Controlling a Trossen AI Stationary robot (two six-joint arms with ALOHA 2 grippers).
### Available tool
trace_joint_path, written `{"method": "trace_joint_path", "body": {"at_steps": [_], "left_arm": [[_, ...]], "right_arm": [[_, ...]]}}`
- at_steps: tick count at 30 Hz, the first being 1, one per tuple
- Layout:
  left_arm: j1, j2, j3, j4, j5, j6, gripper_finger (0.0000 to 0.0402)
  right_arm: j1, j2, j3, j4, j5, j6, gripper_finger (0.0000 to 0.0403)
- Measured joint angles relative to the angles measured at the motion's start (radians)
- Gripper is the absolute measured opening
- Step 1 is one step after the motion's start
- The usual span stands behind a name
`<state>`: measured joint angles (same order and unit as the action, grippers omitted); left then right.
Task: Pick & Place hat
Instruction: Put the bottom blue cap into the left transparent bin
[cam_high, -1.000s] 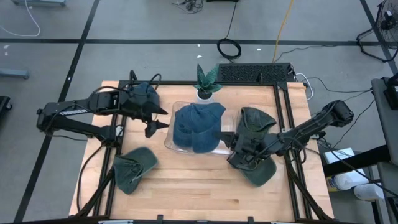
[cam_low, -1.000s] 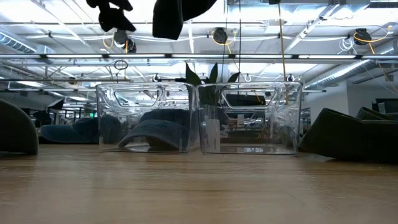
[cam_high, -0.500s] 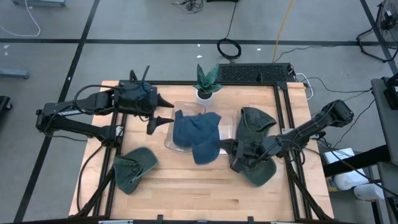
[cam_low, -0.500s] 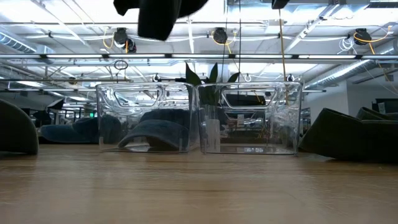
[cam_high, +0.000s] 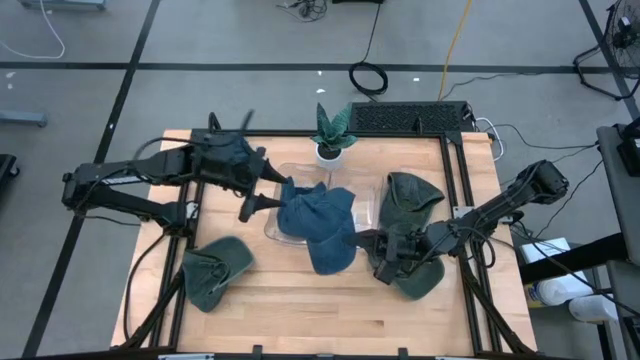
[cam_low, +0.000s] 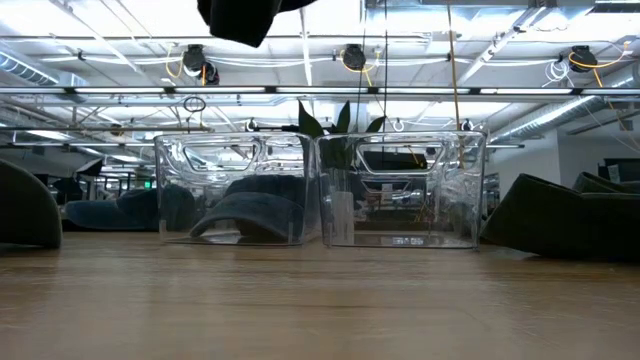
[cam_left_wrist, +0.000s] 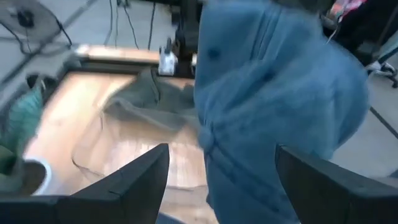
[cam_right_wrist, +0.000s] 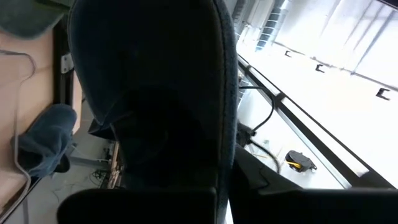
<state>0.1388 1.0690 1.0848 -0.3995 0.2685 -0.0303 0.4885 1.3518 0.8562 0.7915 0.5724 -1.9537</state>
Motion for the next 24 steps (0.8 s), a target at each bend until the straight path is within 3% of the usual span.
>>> {"method": "trace_joint_path", "body": {"at_steps": [19,24], "left_arm": [[-0.087,0.116,0.0,0.209,0.139,-0.108,0.0293],[-0.096,0.13,0.001,0.237,0.188,-0.13,0.0256]], "right_arm": [[0.0,0.0,0.0,0.005,-0.001,0.004,0.0],[0.0,0.0,0.0,0.005,0.0,0.004,0.0]]}}
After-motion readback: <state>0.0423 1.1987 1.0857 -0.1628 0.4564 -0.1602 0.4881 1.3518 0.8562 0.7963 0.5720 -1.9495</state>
